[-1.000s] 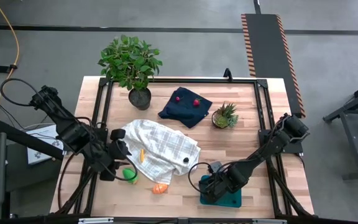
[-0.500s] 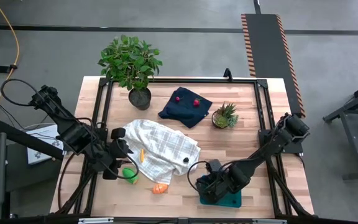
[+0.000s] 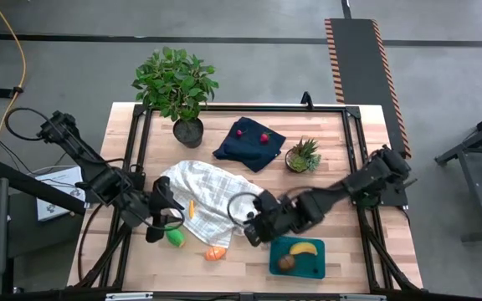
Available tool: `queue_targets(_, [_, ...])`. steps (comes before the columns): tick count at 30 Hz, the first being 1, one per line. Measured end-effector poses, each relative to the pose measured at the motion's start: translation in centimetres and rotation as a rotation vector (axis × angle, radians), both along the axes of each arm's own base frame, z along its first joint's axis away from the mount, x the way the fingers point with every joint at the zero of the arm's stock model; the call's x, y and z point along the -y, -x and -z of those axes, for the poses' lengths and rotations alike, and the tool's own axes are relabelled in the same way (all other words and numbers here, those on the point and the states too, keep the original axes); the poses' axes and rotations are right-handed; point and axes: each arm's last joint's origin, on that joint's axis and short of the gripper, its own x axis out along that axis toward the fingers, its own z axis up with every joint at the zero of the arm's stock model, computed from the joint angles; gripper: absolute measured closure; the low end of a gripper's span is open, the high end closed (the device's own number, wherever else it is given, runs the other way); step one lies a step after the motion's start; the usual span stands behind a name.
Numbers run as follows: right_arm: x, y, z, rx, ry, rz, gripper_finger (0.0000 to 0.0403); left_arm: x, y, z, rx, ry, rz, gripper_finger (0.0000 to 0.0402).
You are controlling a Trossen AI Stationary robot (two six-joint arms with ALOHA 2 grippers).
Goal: Pick and placing Produce into tupperware
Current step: Put the blackberry into the bin
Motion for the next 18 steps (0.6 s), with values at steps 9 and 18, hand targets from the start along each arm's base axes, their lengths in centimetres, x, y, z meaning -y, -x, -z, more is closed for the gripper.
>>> queue_targets(9, [5.6,-1.0,0.8,-0.22,-0.01,-0.176,0.0277,-0.2,0.2,-0.2,0.036,0.074,-0.042,0.0245])
queue_targets(18, [7.4,-3.3,3.9,-0.271,0.036,-0.563,0.0277,-0.3,0.1,-0.3,0.073,0.097,-0.116,0.0245])
